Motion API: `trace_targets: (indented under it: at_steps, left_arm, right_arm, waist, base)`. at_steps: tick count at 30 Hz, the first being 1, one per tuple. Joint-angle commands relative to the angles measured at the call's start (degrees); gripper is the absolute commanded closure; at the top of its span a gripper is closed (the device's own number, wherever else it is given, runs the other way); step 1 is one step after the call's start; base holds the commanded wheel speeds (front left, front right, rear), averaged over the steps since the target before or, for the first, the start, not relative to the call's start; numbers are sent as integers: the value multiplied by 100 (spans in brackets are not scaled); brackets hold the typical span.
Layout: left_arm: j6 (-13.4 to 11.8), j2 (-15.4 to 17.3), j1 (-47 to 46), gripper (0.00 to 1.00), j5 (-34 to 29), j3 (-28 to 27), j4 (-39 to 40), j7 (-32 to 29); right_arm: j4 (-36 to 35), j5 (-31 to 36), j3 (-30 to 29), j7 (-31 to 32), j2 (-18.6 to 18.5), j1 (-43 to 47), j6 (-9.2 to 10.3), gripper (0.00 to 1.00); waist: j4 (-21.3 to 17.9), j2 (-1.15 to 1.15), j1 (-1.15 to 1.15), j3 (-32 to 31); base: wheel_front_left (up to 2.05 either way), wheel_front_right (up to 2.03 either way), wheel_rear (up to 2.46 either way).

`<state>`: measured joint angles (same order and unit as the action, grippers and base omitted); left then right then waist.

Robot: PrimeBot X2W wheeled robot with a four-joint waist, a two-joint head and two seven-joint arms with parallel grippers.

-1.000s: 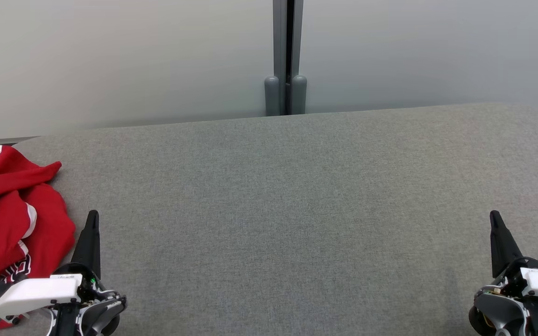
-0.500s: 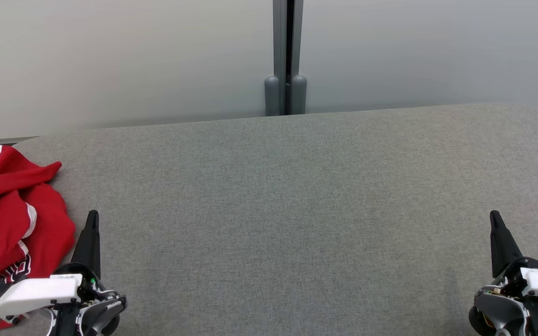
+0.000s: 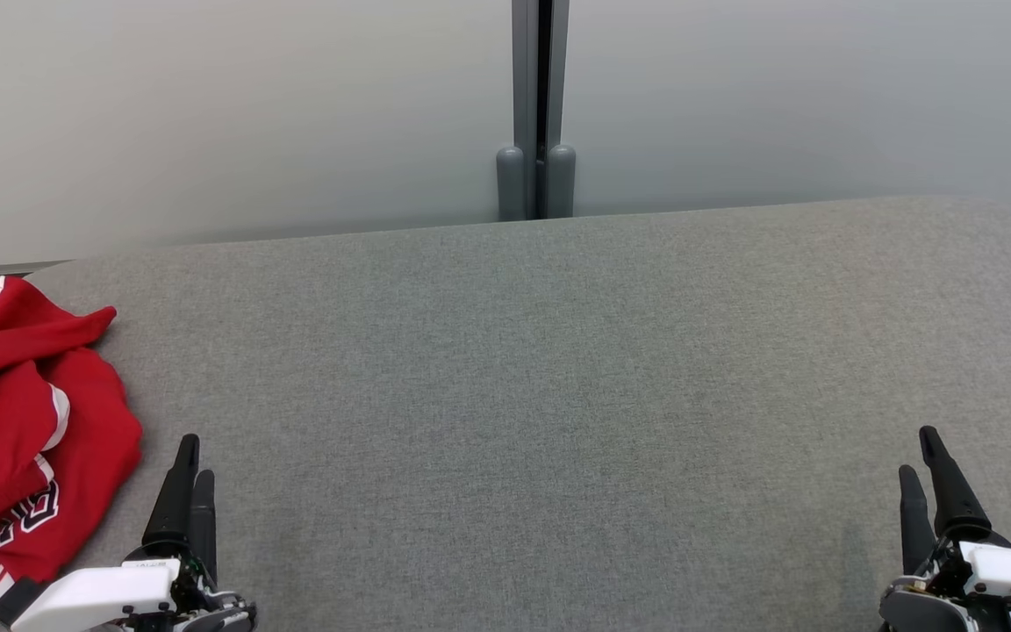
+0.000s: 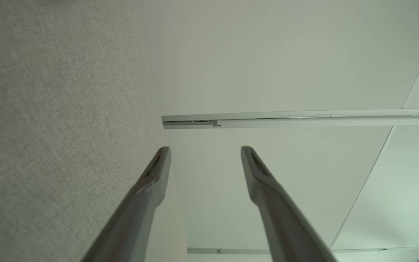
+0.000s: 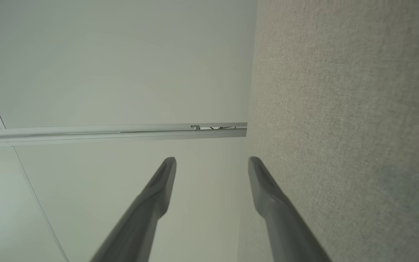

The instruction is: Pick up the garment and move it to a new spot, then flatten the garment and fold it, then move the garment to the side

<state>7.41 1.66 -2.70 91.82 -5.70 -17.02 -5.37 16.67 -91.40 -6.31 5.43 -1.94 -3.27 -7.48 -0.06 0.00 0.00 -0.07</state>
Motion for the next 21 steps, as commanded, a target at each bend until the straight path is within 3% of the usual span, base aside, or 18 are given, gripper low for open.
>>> trace_targets:
  at_steps: [1, 9, 21]
  left_arm:
    - [2, 56, -141, 0, -73, 21, 108, 58]
    - [3, 67, -143, 0, -296, 41, 148, 279]
    - [-78, 81, -182, 0, -1260, -228, 475, 600]
  right_arm:
    - [-120, 114, 20, -76, -46, -116, 0, 0]
    - [-170, 752, 69, -298, -65, -145, 0, 0]
    - [-587, 2973, 122, -619, -71, -277, 0, 0]
  waist:
    - [-1, 0, 0, -7]
    - [-16, 0, 0, -53]
    - [-26, 0, 0, -121]
  base:
    - [0, 0, 0]
    - [0, 0, 0]
    - [0, 0, 0]
